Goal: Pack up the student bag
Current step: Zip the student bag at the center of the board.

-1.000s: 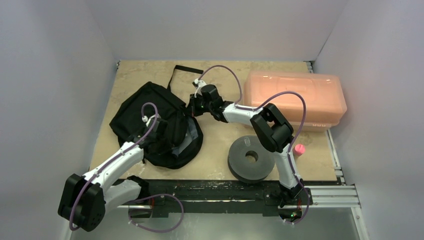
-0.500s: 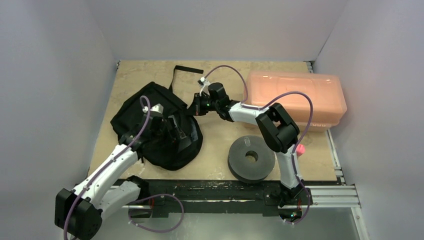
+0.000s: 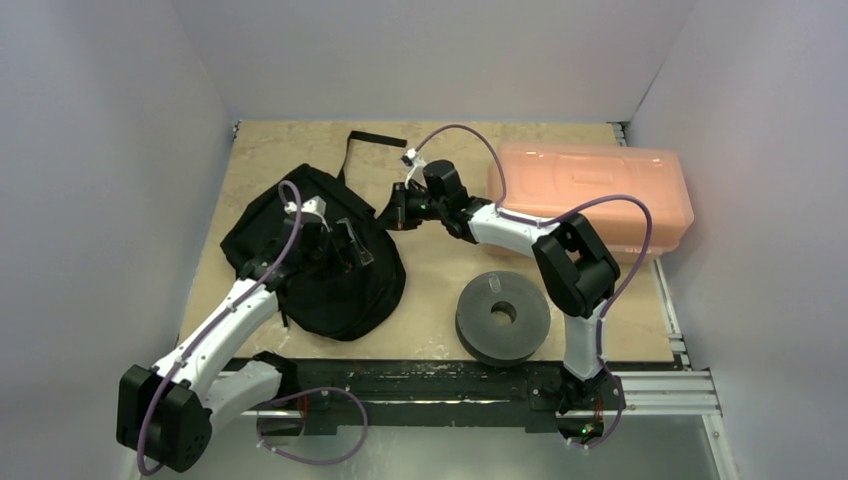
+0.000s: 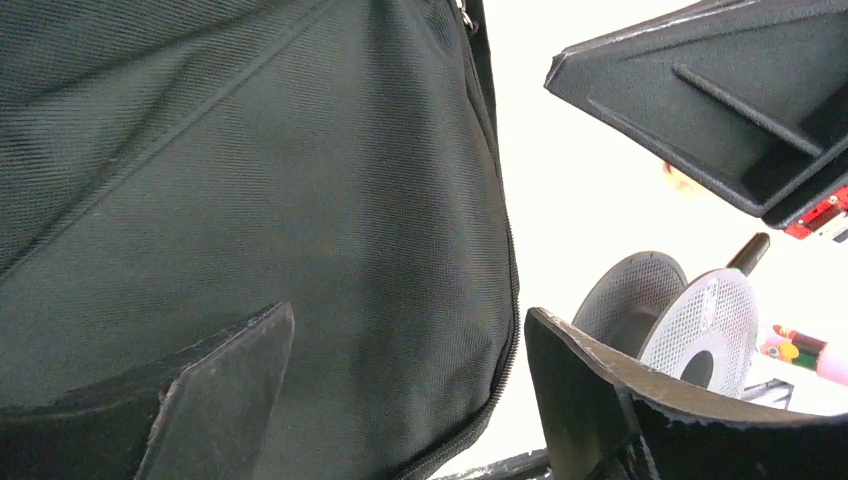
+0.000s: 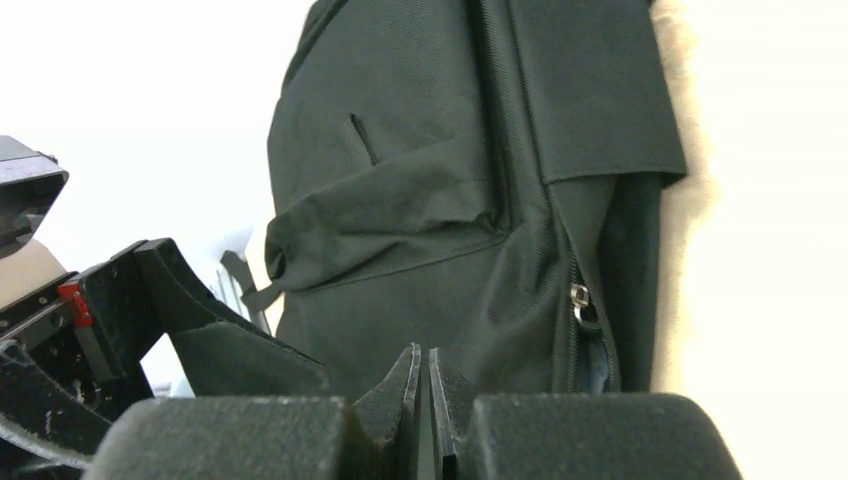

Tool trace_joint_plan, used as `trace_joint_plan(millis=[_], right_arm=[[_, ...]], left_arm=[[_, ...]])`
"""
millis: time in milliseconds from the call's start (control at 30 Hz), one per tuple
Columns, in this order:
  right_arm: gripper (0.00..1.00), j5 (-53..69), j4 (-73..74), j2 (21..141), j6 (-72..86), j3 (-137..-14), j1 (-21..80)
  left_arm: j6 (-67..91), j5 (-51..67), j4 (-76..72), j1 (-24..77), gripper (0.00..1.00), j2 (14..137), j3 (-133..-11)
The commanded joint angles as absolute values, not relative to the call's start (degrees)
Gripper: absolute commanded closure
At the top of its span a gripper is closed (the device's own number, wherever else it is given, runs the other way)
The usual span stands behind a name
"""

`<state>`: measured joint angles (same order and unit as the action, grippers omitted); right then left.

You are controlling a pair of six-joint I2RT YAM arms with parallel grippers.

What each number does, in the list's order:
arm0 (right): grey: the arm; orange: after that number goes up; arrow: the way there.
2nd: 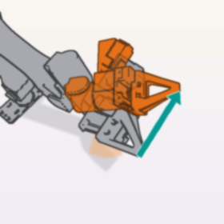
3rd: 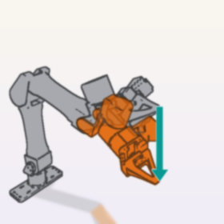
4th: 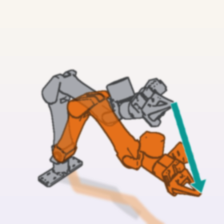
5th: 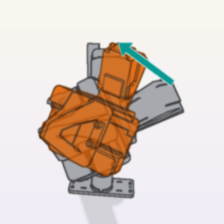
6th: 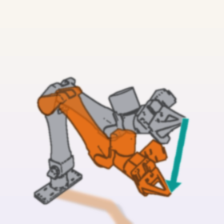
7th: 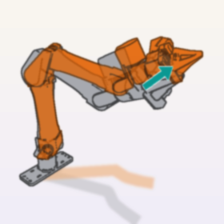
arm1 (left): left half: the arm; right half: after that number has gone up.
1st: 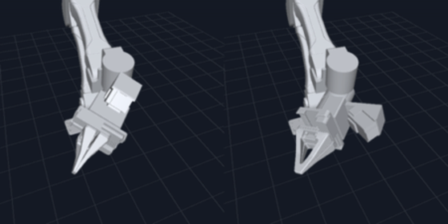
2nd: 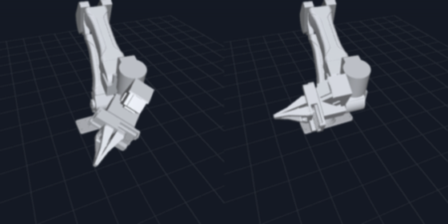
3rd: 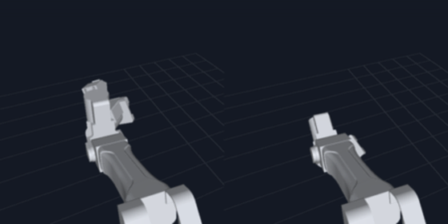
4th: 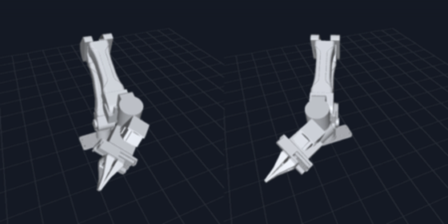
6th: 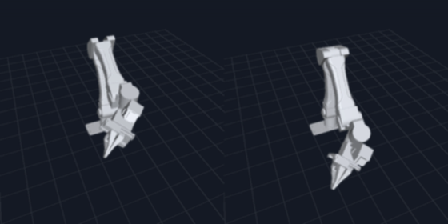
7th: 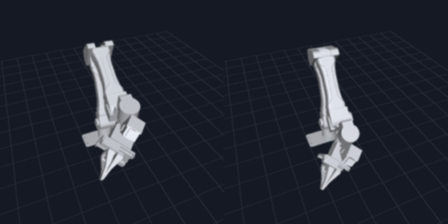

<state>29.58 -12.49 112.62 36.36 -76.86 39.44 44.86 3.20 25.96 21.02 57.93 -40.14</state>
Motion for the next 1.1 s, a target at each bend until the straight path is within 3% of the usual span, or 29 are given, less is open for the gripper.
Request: trace_joint_plan(millis=[0,133,333,400,467,600,867,1000,1067], right_arm=[[0.87,24.6,-14.0,110.1,39.1,-73.5,38.4],[0.75,22.4,-12.1,109.3,38.4,-74.0,38.2],[0.62,19.3,-11.5,107.7,37.0,-71.5,37.9],[0.60,19.2,-11.2,107.6,36.9,-71.2,37.9],[0.58,19.8,-12.0,107.6,38.7,-70.6,37.9],[0.51,21.1,-16.0,107.9,47.5,-68.0,37.9],[0.52,24.2,-27.4,108.5,60.1,-65.0,39.5],[0.65,24.9,-29.5,108.8,58.1,-64.8,40.6],[0.65,21.7,-28.1,106.5,53.4,-63.7,41.6]], left_arm=[[40.7,8.9,21.1,20.8,0.13,61.4,-41.0],[37.2,7.8,25.5,24.0,0.12,73.3,-49.7],[35.3,-6.0,31.2,29.6,0.15,85.9,-57.5],[35.5,-10.5,33.2,29.7,0.34,88.2,-58.2],[36.2,-13.3,32.2,29.8,0.63,87.4,-56.3],[37.0,-17.0,29.3,29.7,1.00,79.3,-50.9],[36.7,-20.3,24.3,28.4,1.00,62.8,-41.7],[36.0,-19.4,25.2,27.5,1.00,63.0,-41.8],[34.7,-17.4,25.0,27.3,1.00,62.9,-42.0]])
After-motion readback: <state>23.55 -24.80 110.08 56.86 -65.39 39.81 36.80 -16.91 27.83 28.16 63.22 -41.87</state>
